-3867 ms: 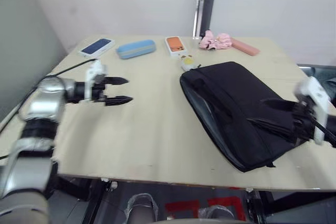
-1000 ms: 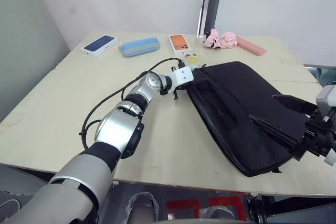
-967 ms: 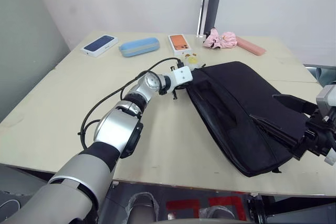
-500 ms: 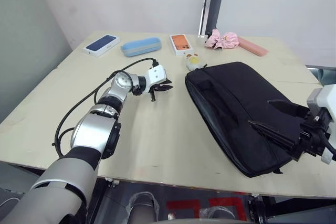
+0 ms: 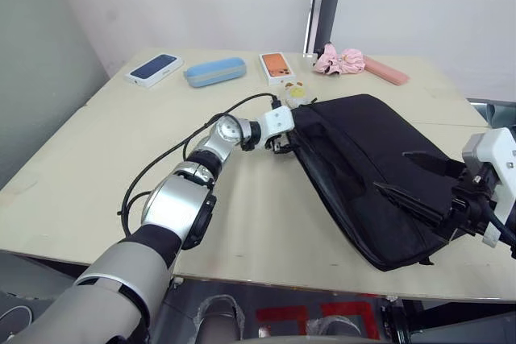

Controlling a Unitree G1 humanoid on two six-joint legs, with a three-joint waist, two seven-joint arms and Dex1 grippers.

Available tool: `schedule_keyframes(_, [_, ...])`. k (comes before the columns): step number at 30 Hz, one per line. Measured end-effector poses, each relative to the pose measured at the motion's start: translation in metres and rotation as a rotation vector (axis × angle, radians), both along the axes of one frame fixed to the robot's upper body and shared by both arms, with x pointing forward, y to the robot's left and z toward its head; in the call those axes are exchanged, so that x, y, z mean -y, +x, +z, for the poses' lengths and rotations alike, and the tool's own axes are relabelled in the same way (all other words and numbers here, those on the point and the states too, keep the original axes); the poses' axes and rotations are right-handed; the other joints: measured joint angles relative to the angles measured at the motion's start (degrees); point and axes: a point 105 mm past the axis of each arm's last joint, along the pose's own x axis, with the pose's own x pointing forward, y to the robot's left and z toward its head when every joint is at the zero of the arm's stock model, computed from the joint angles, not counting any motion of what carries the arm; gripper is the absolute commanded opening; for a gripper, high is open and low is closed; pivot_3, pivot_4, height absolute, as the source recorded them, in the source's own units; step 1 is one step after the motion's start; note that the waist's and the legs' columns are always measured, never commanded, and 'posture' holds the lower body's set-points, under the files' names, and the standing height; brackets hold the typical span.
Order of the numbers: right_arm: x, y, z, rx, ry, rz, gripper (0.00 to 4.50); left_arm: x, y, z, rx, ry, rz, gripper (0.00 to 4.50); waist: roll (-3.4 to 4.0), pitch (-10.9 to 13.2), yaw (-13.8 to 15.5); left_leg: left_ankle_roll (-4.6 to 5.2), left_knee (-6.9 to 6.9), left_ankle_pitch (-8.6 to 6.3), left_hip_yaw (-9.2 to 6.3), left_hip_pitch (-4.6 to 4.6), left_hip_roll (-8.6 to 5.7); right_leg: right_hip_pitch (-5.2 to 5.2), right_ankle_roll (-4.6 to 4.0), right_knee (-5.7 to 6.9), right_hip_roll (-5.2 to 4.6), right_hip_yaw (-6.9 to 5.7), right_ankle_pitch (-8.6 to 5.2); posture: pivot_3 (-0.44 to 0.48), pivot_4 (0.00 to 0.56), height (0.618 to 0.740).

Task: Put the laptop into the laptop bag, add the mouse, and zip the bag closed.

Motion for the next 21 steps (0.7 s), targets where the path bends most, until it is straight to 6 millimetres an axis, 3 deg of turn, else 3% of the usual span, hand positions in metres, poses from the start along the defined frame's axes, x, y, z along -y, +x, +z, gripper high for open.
schedule_keyframes(9, [-0.002,-0.011,0.002,0.01,-0.003,-0.03,4.5,0.032,-0.002,-0.009,0.146,0.093,0.018,3.86,-0.01,0.0,0.2,0.02,0.02,-0.01,-0.02,-0.06,-0.05,0.0,0.11,-0.08,-0.04,-0.02,0.05,0.0,0.15,0.74])
schedule_keyframes(10, [-0.002,-0.011,0.002,0.012,-0.002,-0.035,4.5,0.035,-0.004,-0.01,0.144,0.095,0.009,3.34,-0.01,0.0,0.2,0.01,0.02,-0.01,-0.02,-0.05,-0.05,0.0,0.11,-0.07,-0.04,-0.02,0.05,0.0,0.15,0.74])
schedule_keyframes(11, [-0.002,-0.012,0.003,0.016,-0.002,-0.039,4.5,0.036,-0.005,-0.011,0.137,0.096,0.001,3.18,-0.01,0.0,0.1,0.01,0.01,-0.01,-0.02,-0.05,-0.05,0.0,0.11,-0.07,-0.04,-0.02,0.05,0.0,0.15,0.74])
schedule_keyframes(17, [-0.004,-0.012,0.006,0.021,-0.009,-0.033,4.5,0.037,-0.007,-0.011,0.082,0.072,-0.008,0.82,0.0,0.0,-0.2,0.01,0.01,-0.02,-0.02,-0.04,-0.05,0.0,0.11,-0.08,-0.04,-0.01,0.05,0.0,0.15,0.74])
schedule_keyframes(19, [-0.004,-0.012,0.006,0.022,-0.011,-0.032,4.5,0.037,-0.006,-0.01,0.079,0.067,-0.006,0.19,0.0,0.0,-0.2,0.01,0.01,-0.02,-0.02,-0.04,-0.05,0.0,0.11,-0.08,-0.04,-0.01,0.05,0.0,0.15,0.74])
schedule_keyframes(21, [-0.005,-0.012,0.007,0.022,-0.018,-0.028,4.5,0.036,-0.006,-0.01,0.071,0.063,-0.002,0.04,0.0,0.0,-0.3,0.01,-0.02,-0.02,-0.02,-0.03,-0.05,-0.01,0.11,-0.08,-0.04,-0.01,0.05,0.0,0.15,0.74])
